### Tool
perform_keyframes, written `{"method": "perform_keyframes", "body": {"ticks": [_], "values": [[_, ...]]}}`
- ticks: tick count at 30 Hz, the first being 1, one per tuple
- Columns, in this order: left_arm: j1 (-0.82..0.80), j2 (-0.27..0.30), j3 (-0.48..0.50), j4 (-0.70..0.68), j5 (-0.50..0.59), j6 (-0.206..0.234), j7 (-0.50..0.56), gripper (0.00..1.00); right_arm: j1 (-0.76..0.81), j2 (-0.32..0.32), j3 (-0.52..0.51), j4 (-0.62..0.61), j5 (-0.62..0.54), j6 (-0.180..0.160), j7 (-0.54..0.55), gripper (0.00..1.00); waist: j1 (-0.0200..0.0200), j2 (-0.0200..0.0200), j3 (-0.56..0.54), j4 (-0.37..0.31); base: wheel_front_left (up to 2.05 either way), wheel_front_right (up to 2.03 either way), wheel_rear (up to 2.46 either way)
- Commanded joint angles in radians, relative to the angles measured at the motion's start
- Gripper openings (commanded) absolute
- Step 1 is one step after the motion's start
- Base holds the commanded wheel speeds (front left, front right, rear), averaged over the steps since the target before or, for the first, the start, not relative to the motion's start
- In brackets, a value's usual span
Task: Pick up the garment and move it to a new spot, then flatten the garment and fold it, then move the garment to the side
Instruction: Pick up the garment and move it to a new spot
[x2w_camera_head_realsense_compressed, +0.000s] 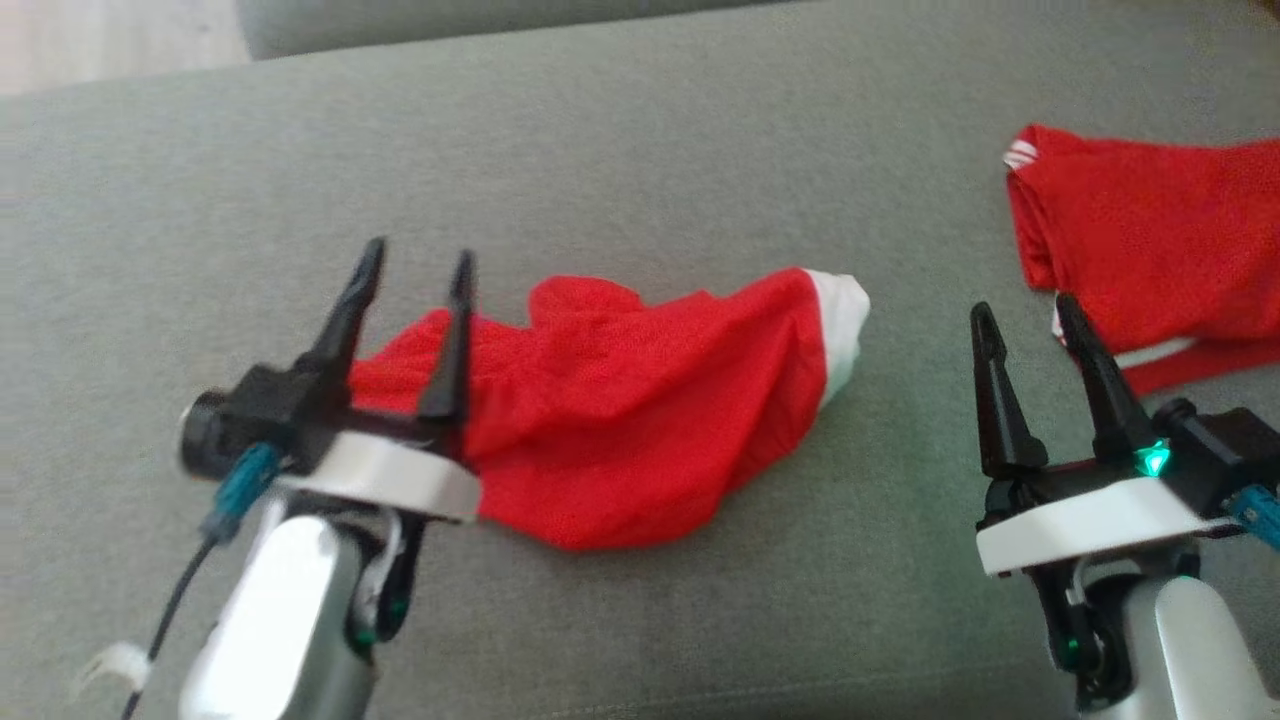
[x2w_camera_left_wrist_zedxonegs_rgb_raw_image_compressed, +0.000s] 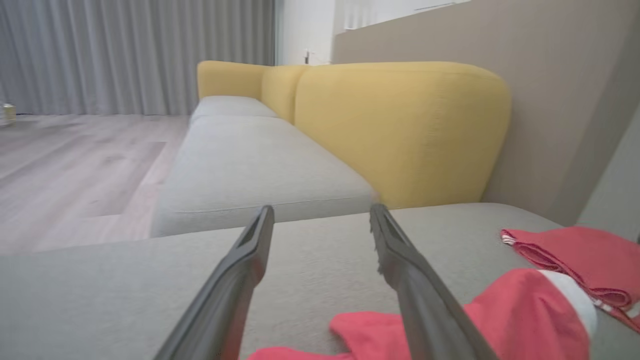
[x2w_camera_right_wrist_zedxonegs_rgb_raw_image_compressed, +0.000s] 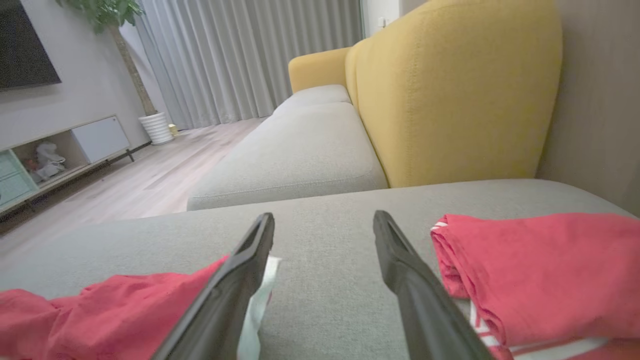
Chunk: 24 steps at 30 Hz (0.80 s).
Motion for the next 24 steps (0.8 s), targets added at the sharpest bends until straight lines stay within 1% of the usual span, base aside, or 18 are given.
{"method": "perform_keyframes", "body": {"ticks": [1, 2, 6, 10, 17, 24], "values": [[0.004, 0.030, 0.058, -0.039, -0.007, 0.008, -0.009, 1.00, -0.009, -0.004, 0.024, -0.035, -0.006, 0.007, 0.006, 1.00, 0.0000, 0.0000, -0.034, 0.034, 0.00, 0.00, 0.00], [0.004, 0.030, 0.058, -0.039, -0.007, 0.008, -0.009, 1.00, -0.009, -0.004, 0.024, -0.035, -0.006, 0.007, 0.006, 1.00, 0.0000, 0.0000, -0.034, 0.034, 0.00, 0.00, 0.00], [0.065, 0.058, 0.116, -0.044, -0.015, 0.018, -0.010, 1.00, 0.000, -0.004, 0.031, -0.033, -0.017, 0.007, 0.019, 1.00, 0.0000, 0.0000, -0.063, 0.055, 0.00, 0.00, 0.00], [0.123, 0.086, 0.145, -0.035, -0.020, 0.017, -0.010, 1.00, 0.015, -0.004, 0.035, -0.028, -0.028, 0.007, 0.029, 1.00, 0.0000, 0.0000, -0.089, 0.069, 0.00, 0.00, 0.00], [0.207, 0.119, 0.146, -0.032, -0.024, 0.013, -0.001, 1.00, 0.052, -0.004, 0.031, -0.020, -0.044, 0.007, 0.041, 1.00, 0.0000, 0.0000, -0.132, 0.072, 0.00, 0.00, 0.00], [0.271, 0.123, 0.141, -0.065, -0.025, 0.037, 0.018, 1.00, 0.085, -0.012, 0.027, -0.022, -0.061, 0.007, 0.059, 1.00, 0.0000, 0.0000, -0.165, 0.065, 0.00, 0.00, 0.00]]}}
